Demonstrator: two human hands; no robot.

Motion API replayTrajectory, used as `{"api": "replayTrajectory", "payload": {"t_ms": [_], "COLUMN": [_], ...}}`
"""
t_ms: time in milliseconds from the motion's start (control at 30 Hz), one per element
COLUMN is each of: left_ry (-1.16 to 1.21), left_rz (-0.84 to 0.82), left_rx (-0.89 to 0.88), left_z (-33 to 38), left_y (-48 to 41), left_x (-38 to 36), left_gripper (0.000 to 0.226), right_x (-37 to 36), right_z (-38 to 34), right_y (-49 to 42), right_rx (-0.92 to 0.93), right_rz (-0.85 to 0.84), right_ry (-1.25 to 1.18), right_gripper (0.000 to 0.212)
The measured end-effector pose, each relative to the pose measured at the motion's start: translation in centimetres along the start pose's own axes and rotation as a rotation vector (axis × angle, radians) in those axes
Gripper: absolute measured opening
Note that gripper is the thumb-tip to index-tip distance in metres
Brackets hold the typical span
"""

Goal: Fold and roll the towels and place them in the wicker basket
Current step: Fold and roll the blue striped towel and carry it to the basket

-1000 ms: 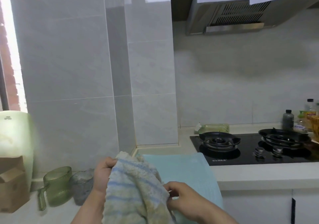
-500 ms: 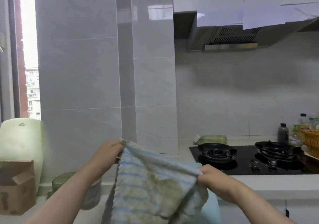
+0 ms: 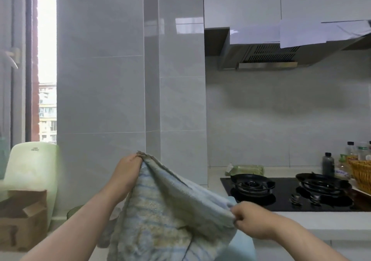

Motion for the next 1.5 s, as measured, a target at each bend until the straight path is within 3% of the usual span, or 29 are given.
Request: {"api": "replayTrajectory", "payload": {"t_ms": [267, 367, 500, 600, 733, 900, 1033, 1133, 1200, 1267, 1500], "left_ry": [-0.063, -0.034, 0.062, 0.142, 0.238, 0.23, 0.184, 0.087, 0.028, -0.033, -0.019], "left_rz": [0.069, 0.061, -0.023, -0.023, -0.019, -0.033, -0.008, 0.07, 0.058, 0.01, 0.003], "left_rx": [0.016, 0.032, 0.066, 0.119, 0.147, 0.064, -0.002, -0.128, -0.199, -0.244, -0.202], "left_z": [1.3, 1.9, 2.7, 2.3, 2.2, 2.5, 2.7, 4.3, 5.5, 6.2, 5.8], "left_y": [-3.0, -3.5, -3.3, -3.3, -2.9, -1.7, -1.5, -0.6, 0.1, 0.6, 0.8], "left_x": [2.8, 2.7, 1.6, 1.4, 1.1, 0.8, 1.6, 2.6, 2.6, 2.2, 2.4], "left_gripper": [0.026, 0.023, 0.026, 0.022, 0.026, 0.033, 0.039, 0.026, 0.018, 0.031, 0.033], "right_x": [12.5, 16.0, 19.3, 20.8, 20.8, 19.3, 18.2, 17.9, 18.3, 19.0, 19.7], "right_z": [-0.8, -1.3, -2.0, -1.8, -1.0, 1.6, 3.1, 2.7, 2.3, 2.3, 2.6], "right_y": [0.4, 0.5, 1.1, 2.1, 2.7, 3.1, 3.6, 4.1, 4.3, 4.7, 4.6], "right_rx": [0.065, 0.076, 0.082, 0.034, 0.001, -0.099, -0.103, -0.073, -0.06, -0.054, -0.027], "right_rz": [0.445, 0.496, 0.554, 0.612, 0.622, 0.615, 0.681, 0.736, 0.78, 0.841, 0.892], "right_ry": [0.003, 0.033, 0.107, 0.11, 0.105, -0.062, -0.395, -0.656, -0.716, -0.742, -0.777], "right_gripper": [0.016, 0.012, 0.035, 0.015, 0.014, 0.029, 0.02, 0.014, 0.011, 0.009, 0.008]}}
Point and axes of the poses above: each hand's wrist, its own y-axis away from the middle knuckle, its own x-axis out of the back of the hand, z = x × y, the point moved 10 cm from there along -y, towards the middle knuckle, and after that the axes turned 12 degrees about x, right-handed, at the moved point
